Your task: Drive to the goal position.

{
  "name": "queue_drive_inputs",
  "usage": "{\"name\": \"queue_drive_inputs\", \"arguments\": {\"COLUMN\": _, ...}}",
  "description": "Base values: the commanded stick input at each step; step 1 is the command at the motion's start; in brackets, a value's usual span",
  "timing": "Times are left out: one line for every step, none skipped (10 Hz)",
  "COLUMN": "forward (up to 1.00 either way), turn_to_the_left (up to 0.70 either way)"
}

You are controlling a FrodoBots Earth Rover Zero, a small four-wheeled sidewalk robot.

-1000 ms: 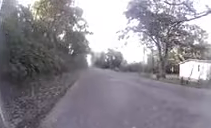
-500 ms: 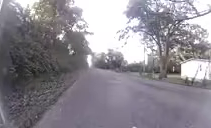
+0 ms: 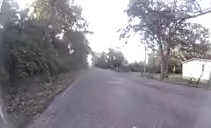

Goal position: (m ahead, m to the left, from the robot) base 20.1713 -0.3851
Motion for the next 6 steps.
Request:
{"name": "queue_drive_inputs", "arguments": {"forward": 0.7, "turn_to_the_left": 0.0}}
{"name": "queue_drive_inputs", "arguments": {"forward": 0.7, "turn_to_the_left": 0.0}}
{"name": "queue_drive_inputs", "arguments": {"forward": 0.7, "turn_to_the_left": 0.0}}
{"name": "queue_drive_inputs", "arguments": {"forward": 0.7, "turn_to_the_left": 0.0}}
{"name": "queue_drive_inputs", "arguments": {"forward": 0.7, "turn_to_the_left": 0.0}}
{"name": "queue_drive_inputs", "arguments": {"forward": 0.7, "turn_to_the_left": 0.0}}
